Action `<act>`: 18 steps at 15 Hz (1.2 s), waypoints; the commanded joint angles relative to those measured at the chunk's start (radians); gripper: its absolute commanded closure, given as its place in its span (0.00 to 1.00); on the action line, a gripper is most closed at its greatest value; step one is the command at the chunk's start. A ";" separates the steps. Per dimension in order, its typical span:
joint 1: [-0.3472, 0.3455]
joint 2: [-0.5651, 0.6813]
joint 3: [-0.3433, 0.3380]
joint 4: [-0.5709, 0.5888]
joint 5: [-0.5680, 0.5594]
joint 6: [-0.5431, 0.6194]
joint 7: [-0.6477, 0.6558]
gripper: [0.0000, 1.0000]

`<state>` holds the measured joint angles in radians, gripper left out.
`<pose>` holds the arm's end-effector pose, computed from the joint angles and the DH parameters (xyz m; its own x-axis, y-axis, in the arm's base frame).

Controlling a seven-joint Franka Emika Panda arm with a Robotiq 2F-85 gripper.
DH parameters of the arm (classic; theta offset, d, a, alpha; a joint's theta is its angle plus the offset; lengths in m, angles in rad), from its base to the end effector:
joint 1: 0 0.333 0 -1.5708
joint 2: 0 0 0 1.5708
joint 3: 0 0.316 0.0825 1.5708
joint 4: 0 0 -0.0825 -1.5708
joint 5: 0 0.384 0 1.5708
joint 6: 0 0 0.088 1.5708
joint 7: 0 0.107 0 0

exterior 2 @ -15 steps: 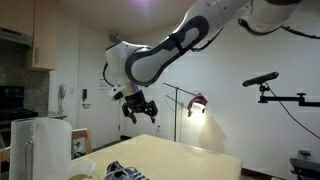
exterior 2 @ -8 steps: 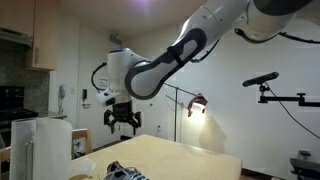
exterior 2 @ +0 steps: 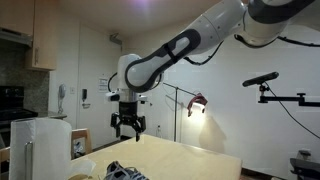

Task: Move the sneaker to the right side of the table

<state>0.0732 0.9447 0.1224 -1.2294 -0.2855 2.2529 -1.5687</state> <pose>0.7559 0.1155 0.2052 -0.2967 0.9452 -0.1362 0.9478 0.3089 0.0788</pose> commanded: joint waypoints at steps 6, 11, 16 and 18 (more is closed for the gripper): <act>0.012 0.080 0.060 0.135 0.162 -0.257 -0.007 0.00; 0.021 0.119 0.068 0.191 0.170 -0.296 -0.017 0.00; 0.058 0.192 0.039 0.267 0.135 -0.288 -0.002 0.00; 0.083 0.220 0.016 0.297 0.112 -0.285 0.014 0.00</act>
<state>0.1123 1.1097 0.1794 -1.0170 -0.1411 1.9710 -1.5719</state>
